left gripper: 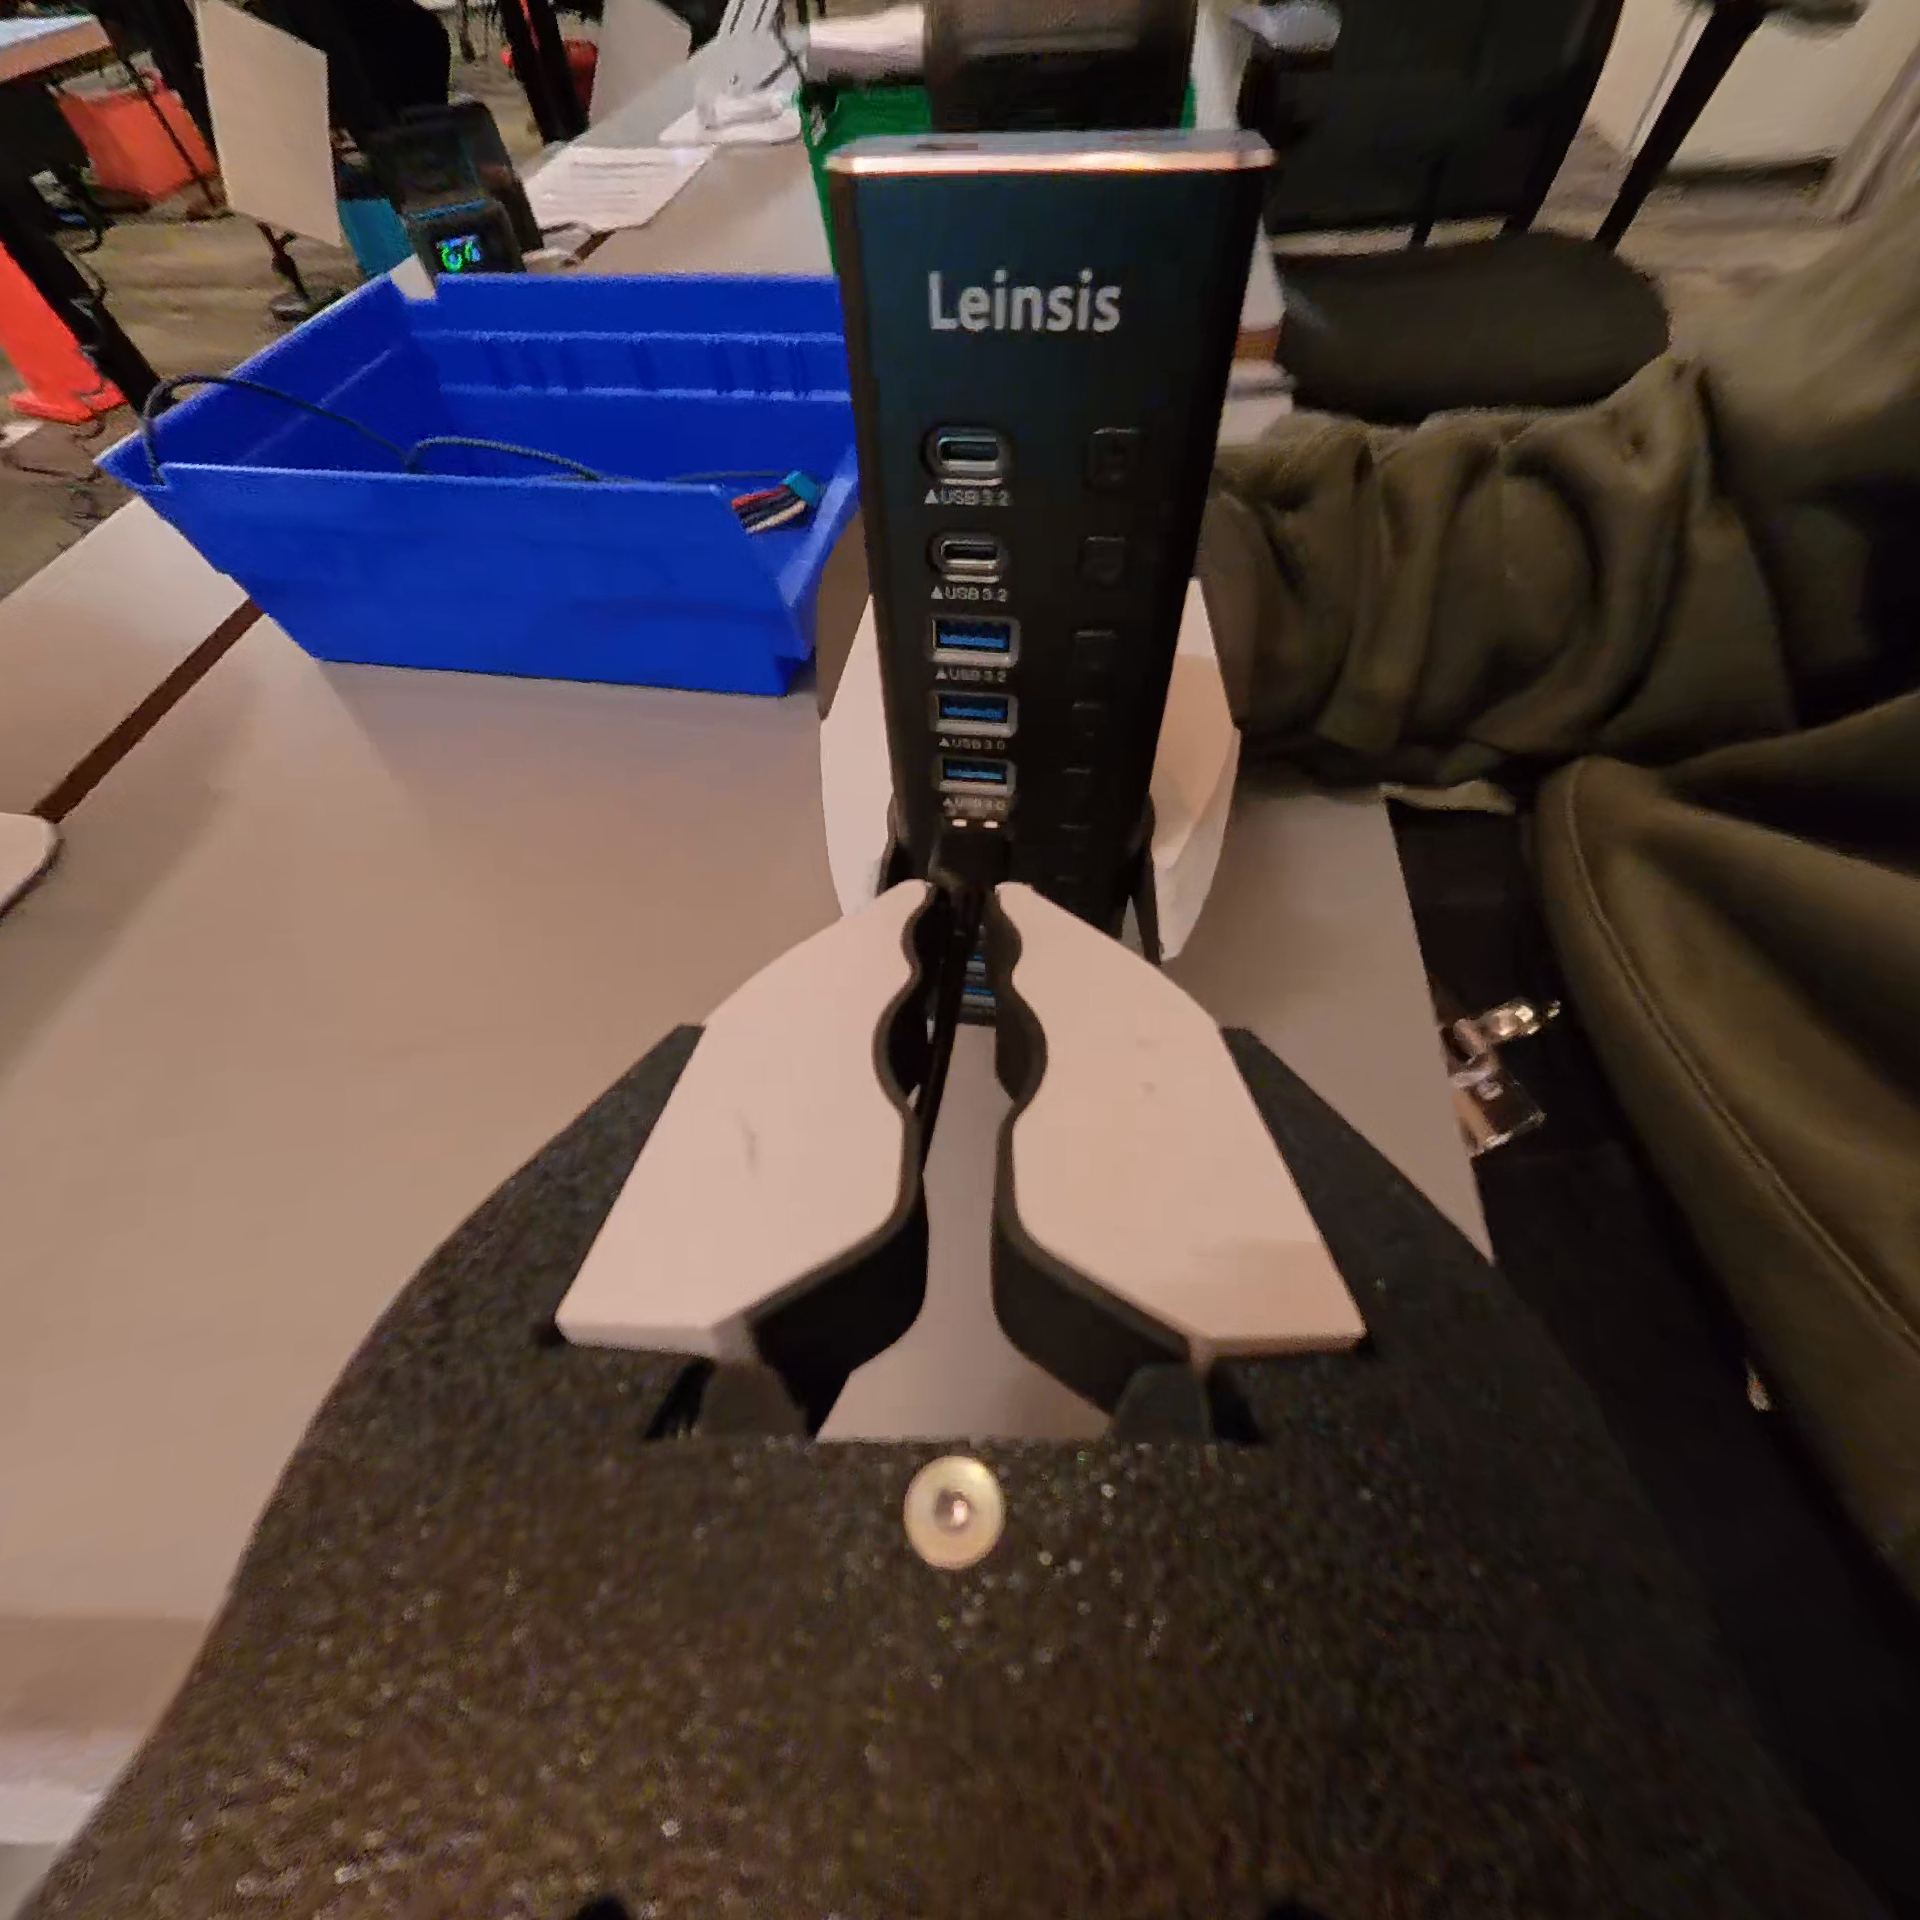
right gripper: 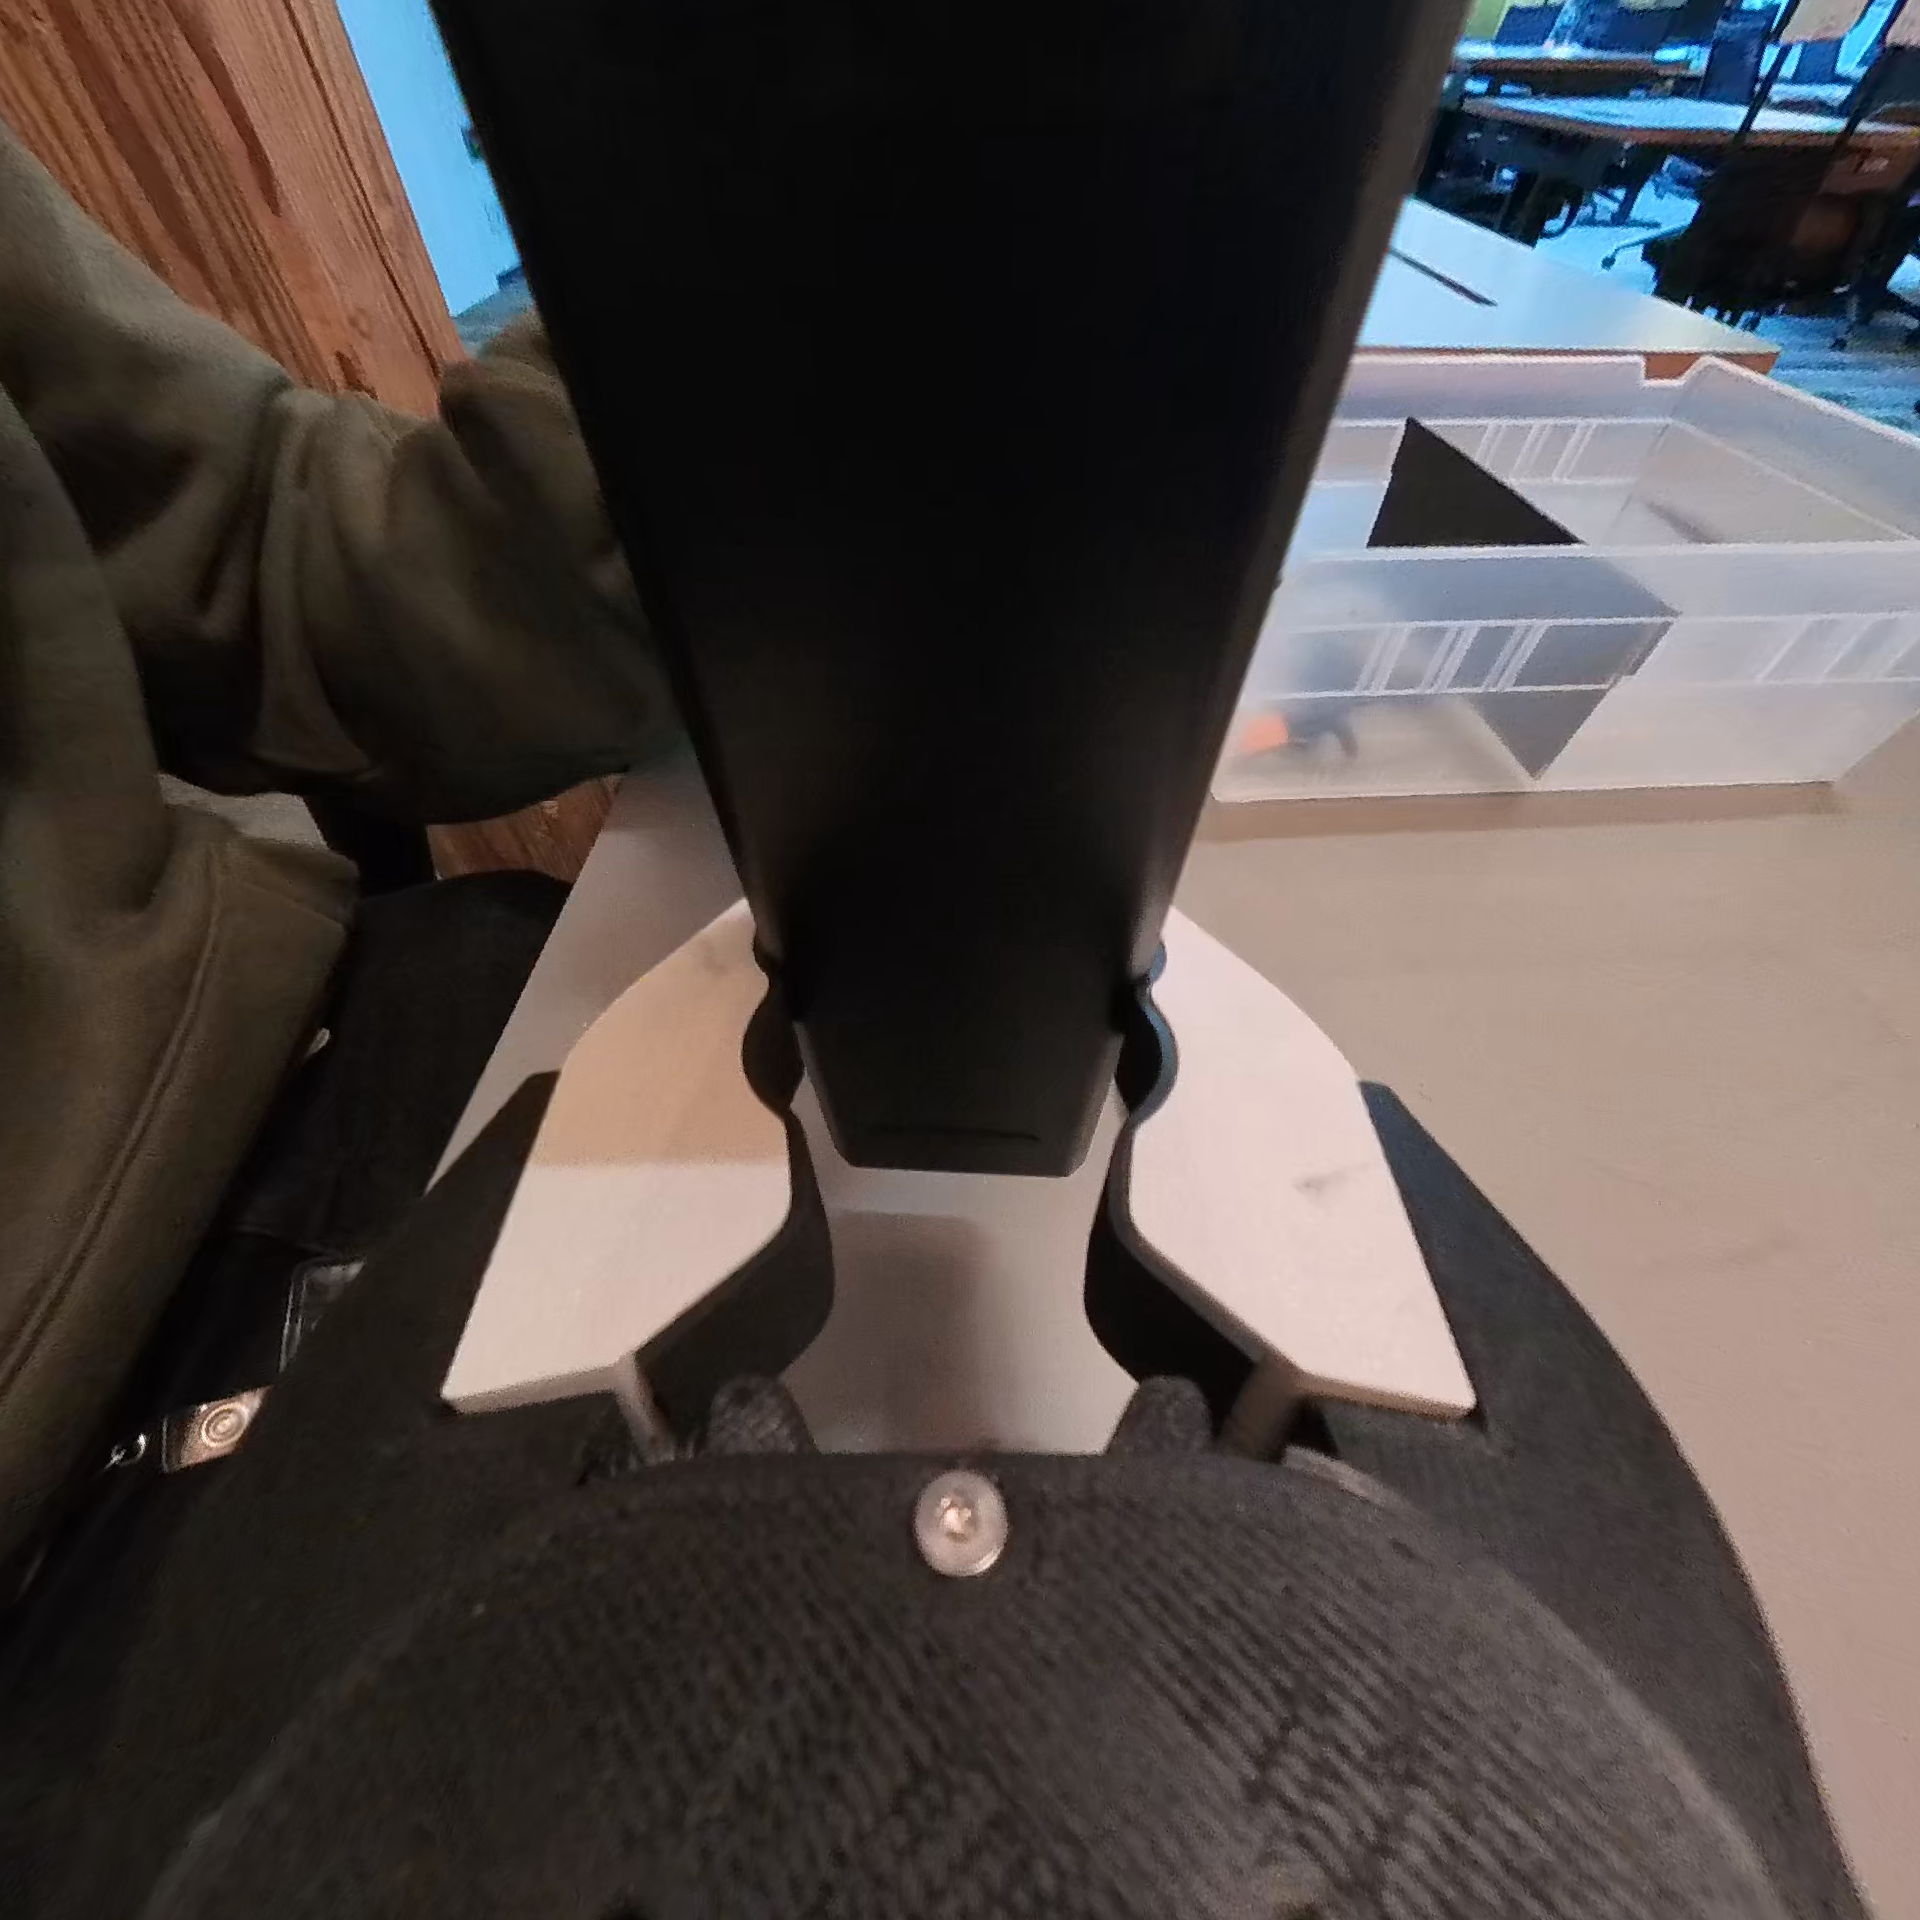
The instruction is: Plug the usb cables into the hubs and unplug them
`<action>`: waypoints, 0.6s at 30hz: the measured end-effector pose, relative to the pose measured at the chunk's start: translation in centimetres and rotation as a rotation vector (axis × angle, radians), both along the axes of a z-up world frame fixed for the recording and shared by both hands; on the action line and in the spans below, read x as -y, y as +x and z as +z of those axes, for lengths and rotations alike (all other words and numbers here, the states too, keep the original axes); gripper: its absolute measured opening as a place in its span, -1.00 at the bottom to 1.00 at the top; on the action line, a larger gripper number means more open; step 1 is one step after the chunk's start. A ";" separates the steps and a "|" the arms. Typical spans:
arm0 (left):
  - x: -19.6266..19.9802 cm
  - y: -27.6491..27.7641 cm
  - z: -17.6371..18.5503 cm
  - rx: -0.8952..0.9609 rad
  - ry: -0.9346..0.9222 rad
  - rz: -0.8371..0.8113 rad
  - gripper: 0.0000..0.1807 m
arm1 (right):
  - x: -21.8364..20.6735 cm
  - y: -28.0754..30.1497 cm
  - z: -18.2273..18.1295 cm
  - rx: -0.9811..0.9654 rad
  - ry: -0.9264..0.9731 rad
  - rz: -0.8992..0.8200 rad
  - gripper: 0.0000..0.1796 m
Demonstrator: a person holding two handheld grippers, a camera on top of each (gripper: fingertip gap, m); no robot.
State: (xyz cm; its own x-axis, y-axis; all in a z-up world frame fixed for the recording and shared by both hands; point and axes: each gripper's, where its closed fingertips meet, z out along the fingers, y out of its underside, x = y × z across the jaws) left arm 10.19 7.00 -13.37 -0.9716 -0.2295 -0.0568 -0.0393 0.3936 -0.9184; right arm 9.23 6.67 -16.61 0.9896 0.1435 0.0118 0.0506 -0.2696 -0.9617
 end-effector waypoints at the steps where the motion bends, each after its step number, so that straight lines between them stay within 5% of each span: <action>1: 0.0 -0.1 -0.1 0.032 0.036 0.003 -0.94 | 0.0 -0.1 -0.1 0.003 -0.003 0.004 -0.32; 7: -0.1 0.0 -0.8 0.073 0.128 0.030 -0.93 | 0.1 0.2 -0.7 0.028 -0.043 -0.012 -0.32; 18: 0.2 0.4 -1.0 -0.002 0.010 0.010 -0.93 | 0.4 0.7 -0.8 0.044 -0.044 -0.032 -0.32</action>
State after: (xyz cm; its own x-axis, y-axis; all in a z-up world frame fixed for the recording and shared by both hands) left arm 10.54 6.77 -14.40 -0.9693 -0.2389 -0.0576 -0.0449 0.4027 -0.9142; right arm 9.89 6.32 -17.46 0.9924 0.1127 0.0493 0.0827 -0.3142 -0.9458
